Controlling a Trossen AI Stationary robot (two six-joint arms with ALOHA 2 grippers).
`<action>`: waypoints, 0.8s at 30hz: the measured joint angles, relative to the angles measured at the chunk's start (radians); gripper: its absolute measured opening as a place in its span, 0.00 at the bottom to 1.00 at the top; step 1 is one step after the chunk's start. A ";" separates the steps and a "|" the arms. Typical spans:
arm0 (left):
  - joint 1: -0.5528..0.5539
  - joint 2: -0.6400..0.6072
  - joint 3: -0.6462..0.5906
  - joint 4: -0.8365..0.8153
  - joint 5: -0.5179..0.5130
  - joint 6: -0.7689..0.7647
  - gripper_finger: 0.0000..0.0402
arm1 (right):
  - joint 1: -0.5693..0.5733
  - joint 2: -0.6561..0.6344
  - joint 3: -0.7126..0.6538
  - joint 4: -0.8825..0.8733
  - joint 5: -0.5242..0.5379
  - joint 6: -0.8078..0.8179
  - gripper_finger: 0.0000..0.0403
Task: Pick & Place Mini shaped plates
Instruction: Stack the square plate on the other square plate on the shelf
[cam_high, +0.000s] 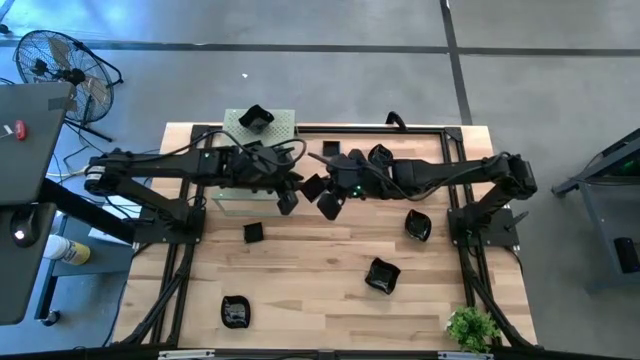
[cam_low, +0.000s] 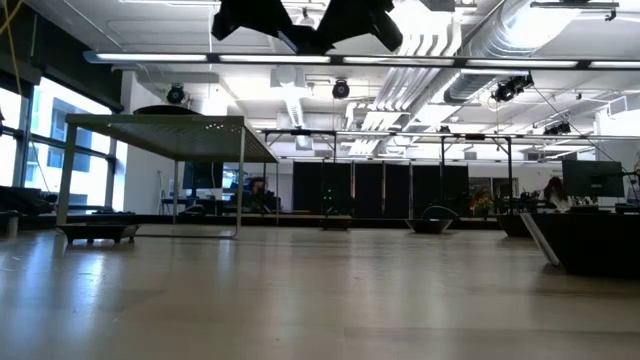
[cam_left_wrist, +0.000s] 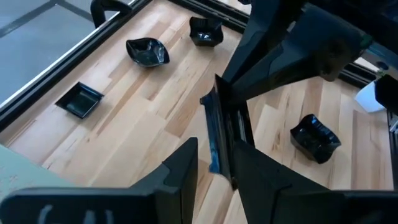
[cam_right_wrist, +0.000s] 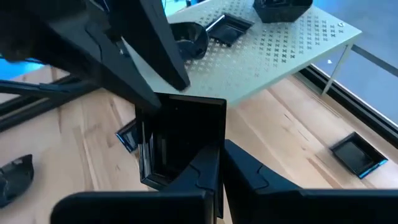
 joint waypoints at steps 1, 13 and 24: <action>0.000 0.002 0.000 0.003 0.000 0.000 0.25 | 0.000 0.000 0.000 0.004 0.003 0.000 0.02; 0.000 -0.005 0.000 0.017 0.013 -0.001 0.02 | 0.000 0.000 0.000 0.013 -0.013 -0.003 0.02; 0.001 -0.016 0.000 0.008 0.005 -0.028 0.01 | 0.000 0.000 0.000 0.016 -0.005 0.006 0.16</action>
